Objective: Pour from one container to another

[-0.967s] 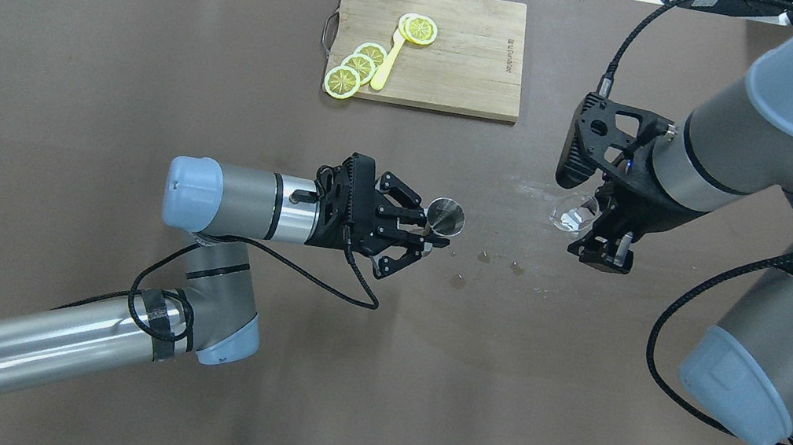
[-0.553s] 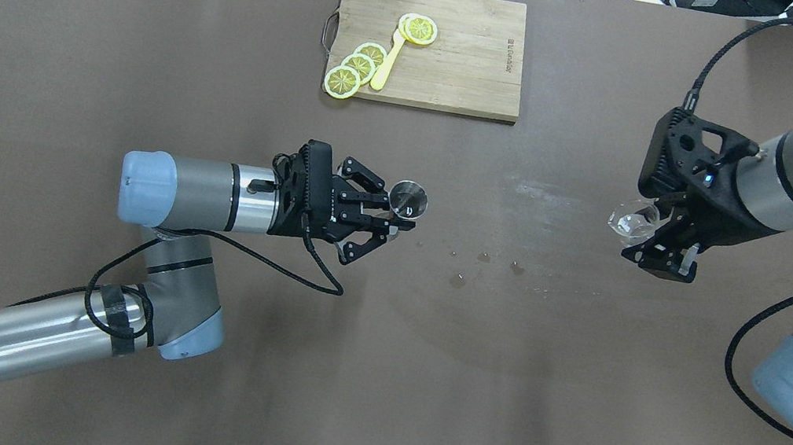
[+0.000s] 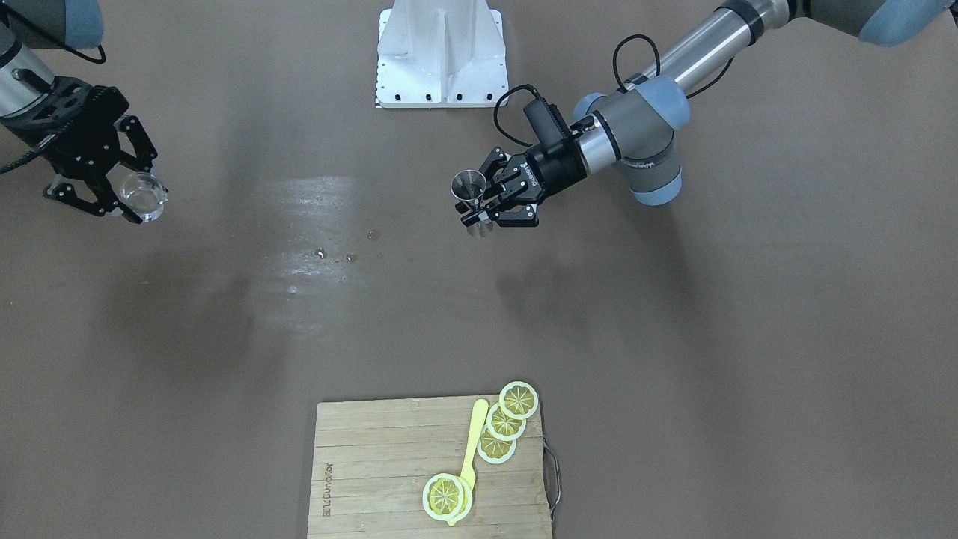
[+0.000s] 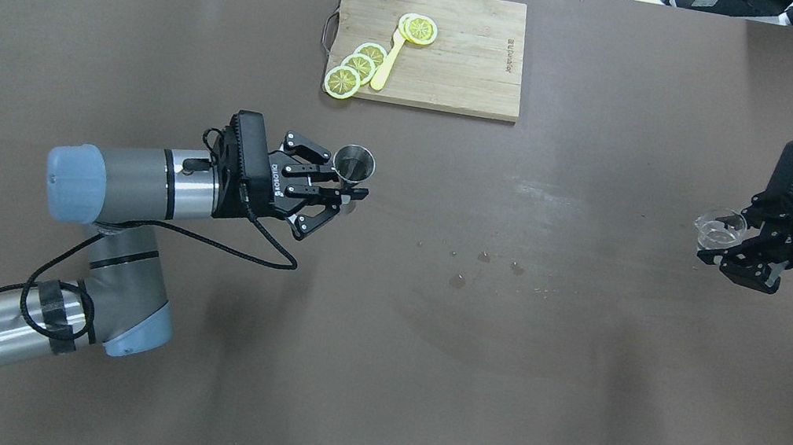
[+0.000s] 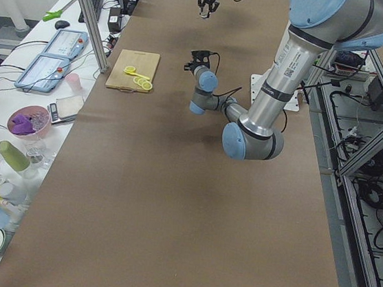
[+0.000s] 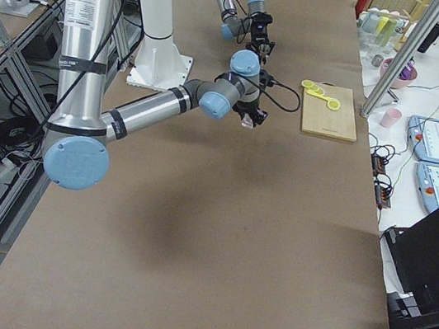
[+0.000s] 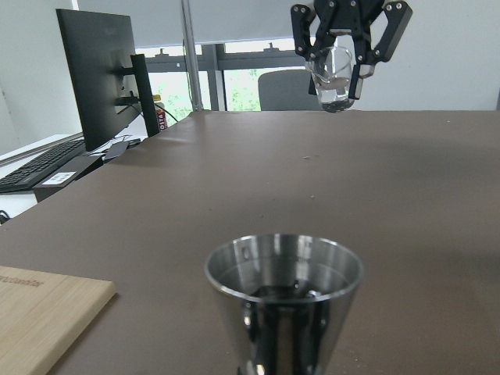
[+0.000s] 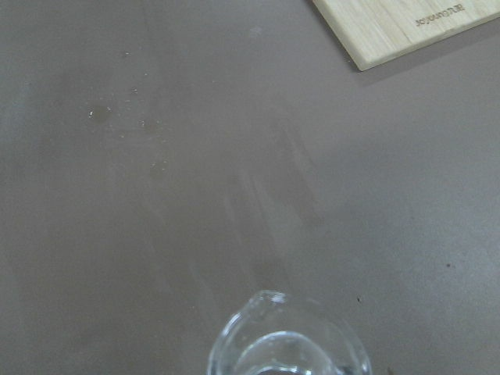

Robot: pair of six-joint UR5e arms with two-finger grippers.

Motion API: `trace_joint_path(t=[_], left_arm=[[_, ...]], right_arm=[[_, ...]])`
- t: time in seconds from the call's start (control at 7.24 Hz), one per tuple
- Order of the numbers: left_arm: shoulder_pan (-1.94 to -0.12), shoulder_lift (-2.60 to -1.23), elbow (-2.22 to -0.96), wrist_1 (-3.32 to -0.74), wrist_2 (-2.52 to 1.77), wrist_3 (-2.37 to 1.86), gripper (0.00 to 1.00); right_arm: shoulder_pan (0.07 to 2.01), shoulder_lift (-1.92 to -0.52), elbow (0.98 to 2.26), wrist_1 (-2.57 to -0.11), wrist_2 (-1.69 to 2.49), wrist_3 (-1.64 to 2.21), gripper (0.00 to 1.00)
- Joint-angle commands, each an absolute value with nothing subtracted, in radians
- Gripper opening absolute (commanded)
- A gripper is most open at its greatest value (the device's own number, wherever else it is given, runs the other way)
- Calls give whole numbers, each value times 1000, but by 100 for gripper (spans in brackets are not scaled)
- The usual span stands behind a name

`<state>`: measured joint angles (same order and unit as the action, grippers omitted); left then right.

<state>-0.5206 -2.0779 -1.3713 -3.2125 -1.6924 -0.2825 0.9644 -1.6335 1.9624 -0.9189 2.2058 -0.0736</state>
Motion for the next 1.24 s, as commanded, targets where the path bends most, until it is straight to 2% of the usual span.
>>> trace_joint_path(t=[0.0, 0.41, 0.69, 1.11], left_arm=[[-520, -1956, -1516, -3157, -1588, -350, 0], [-496, -1765, -1731, -2973, -1339, -417, 0], [-480, -1727, -1767, -2857, -1167, -510, 0], [-465, -1717, -1767, -2702, -949, -720, 0]], right_arm=[[1021, -1715, 1832, -618, 2240, -32, 0], [1065, -1750, 1595, -270, 2255, 17, 0], [1065, -1746, 1406, 20, 2253, 90, 0], [1066, -1746, 1265, 189, 2241, 101, 0]])
